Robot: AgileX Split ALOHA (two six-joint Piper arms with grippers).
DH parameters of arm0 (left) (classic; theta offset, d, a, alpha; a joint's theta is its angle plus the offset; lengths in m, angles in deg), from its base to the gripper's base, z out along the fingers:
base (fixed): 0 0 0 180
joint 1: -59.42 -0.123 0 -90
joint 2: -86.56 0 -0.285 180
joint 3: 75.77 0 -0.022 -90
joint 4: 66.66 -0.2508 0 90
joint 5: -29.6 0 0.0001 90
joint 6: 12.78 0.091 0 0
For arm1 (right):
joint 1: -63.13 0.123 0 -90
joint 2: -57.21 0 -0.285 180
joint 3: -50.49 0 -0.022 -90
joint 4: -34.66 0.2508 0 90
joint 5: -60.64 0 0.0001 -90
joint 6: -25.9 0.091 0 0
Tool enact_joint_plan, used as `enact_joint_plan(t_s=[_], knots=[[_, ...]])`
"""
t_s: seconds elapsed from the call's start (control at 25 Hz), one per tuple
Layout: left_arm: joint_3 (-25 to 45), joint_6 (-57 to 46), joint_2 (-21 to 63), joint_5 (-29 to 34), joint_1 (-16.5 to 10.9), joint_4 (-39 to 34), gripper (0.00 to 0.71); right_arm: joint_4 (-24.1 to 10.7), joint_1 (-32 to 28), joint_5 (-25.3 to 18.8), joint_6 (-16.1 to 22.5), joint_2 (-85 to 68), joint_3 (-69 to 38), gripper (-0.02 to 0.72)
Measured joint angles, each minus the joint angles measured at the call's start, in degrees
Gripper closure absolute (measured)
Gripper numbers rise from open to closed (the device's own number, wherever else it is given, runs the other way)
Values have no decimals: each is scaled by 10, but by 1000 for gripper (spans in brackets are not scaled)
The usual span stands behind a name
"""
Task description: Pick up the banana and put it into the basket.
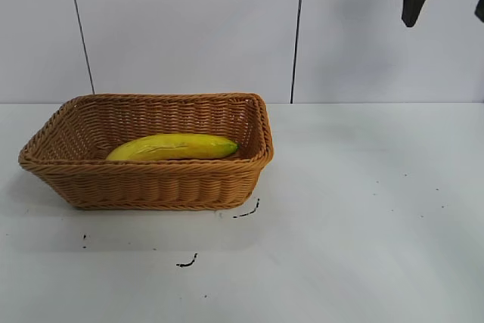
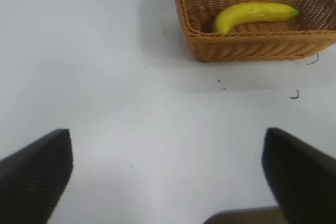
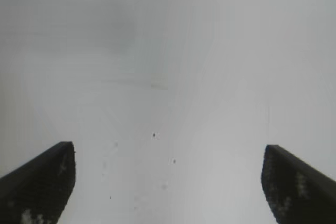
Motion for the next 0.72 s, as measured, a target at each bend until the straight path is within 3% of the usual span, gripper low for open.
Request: enact_joint_plan(t_s=[0.24, 0.52, 0.72], knots=[[0, 0, 0, 0, 0, 0, 15, 10, 0, 2, 0, -177, -209, 14], [0, 0, 0, 0, 0, 0, 15, 21, 0, 89, 0, -404, -446, 14], [0, 0, 0, 0, 0, 0, 15, 21, 0, 103, 0, -565, -534, 14]])
